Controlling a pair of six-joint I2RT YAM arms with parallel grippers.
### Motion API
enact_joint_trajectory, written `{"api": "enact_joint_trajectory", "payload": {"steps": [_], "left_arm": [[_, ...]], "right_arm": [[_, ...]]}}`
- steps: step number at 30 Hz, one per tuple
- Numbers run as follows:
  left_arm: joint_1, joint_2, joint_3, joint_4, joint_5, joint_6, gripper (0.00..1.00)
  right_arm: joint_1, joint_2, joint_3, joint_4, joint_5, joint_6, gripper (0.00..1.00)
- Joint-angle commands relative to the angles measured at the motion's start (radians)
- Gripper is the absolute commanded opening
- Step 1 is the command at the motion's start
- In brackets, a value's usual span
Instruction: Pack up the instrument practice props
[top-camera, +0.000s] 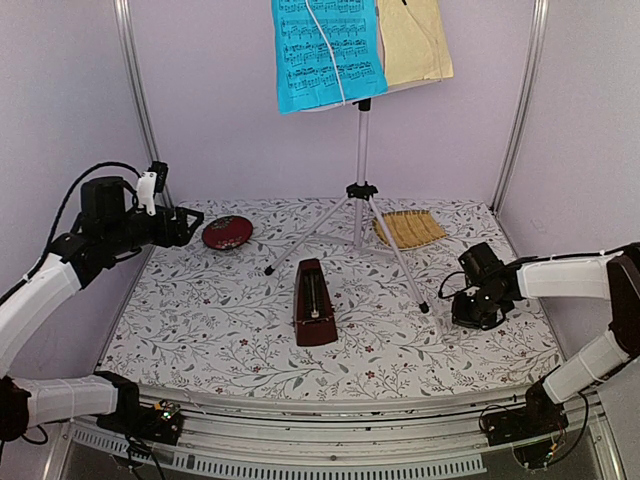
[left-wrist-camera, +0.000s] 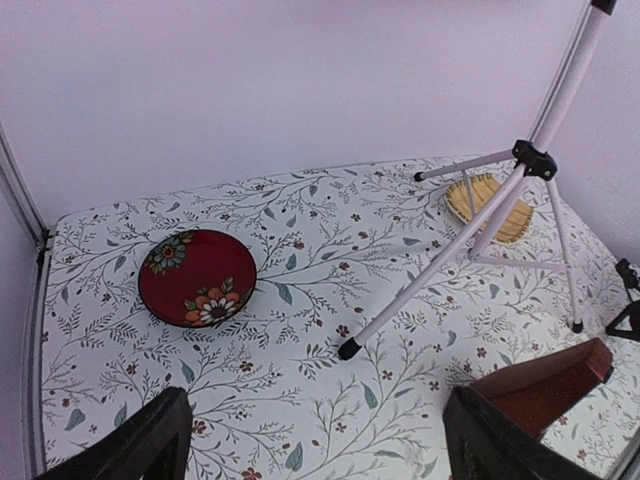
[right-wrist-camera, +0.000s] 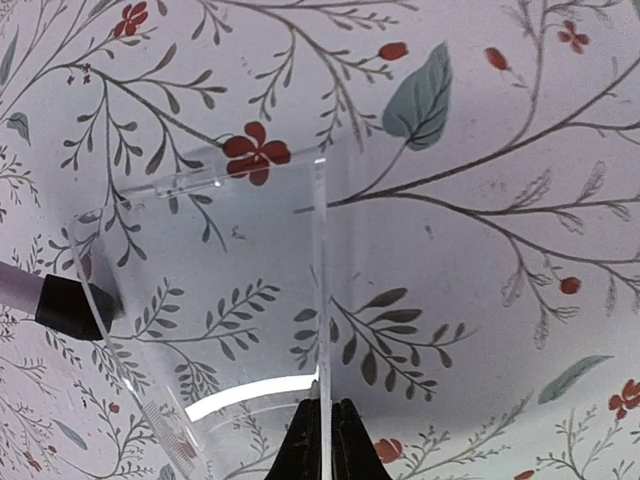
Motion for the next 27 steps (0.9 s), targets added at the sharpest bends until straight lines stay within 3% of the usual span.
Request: {"api": "enact_joint_trajectory", "payload": {"steps": [1,5,9,15,21,27], "left_arm": [[0.006,-0.026,-0.014,0.007,-0.02,0.018,0.9],[0.006,-0.045,-0.022,0.02,-0.024,0.019,0.9],[0.006,-0.056,-0.028,0.03,-0.013,0.024,0.9],[-0.033,-0.044,-0.041,0.088,0.25,0.045,0.88],[-0.306,0.038,0.005,0.087,0.41,0.059,0.83],[-0.501,0.164,-0.017,0.185,0.501,-0.017,0.74]], "right_arm": [[0.006,-0.17,-0.011,-0.066,0.113,0.038,0.02],[0.007,-0.403,0.007,-0.063,0.083,-0.002,0.02],[0.006,-0.538,0.025,-0.01,-0.16,-0.119,0.02],[0.04,-0.45,0.077,-0.053,-0.572,-0.226,0.02],[0.19,-0.302,0.145,-0.156,-0.784,-0.298,0.02],[0.295,-0.178,0.163,-0.154,-0.974,-0.352,0.02]]}}
